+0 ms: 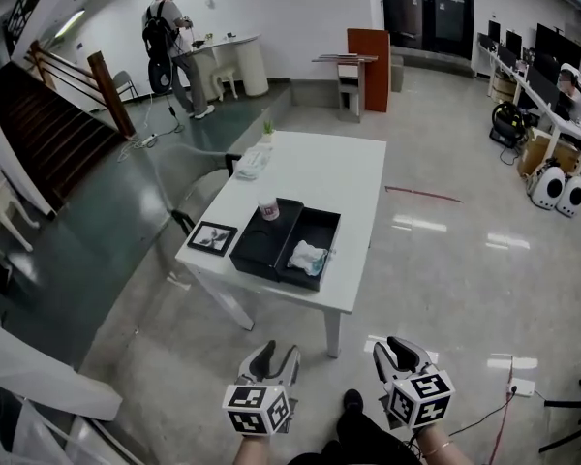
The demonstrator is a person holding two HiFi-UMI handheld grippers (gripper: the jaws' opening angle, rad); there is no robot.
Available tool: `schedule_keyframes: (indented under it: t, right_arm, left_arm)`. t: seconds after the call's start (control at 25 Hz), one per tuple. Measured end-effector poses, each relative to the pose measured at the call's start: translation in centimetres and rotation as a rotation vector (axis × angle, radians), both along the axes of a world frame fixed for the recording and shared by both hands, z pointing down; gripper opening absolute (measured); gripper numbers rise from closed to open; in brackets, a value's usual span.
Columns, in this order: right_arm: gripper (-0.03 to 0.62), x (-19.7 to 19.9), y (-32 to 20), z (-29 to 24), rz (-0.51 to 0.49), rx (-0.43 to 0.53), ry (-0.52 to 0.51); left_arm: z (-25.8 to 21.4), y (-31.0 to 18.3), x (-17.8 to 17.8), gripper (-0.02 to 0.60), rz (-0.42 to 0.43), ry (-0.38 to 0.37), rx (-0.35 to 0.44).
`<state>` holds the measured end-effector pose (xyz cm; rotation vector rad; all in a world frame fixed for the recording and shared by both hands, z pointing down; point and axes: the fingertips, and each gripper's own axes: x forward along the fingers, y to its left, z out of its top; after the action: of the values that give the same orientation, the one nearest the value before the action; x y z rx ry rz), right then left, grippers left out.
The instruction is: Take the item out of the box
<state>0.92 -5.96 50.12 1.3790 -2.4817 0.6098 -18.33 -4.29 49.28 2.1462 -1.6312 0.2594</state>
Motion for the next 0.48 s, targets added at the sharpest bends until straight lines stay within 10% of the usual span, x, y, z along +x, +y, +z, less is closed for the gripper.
schedule_keyframes:
  t: [0.48]
  right_arm:
    - [0.104,-0.2,-9.9,-0.4,-0.08,-0.004,-0.019]
  left_arm:
    - [-0.9,-9.8,-0.7,0.183,-0.032,-0.113,-0.022]
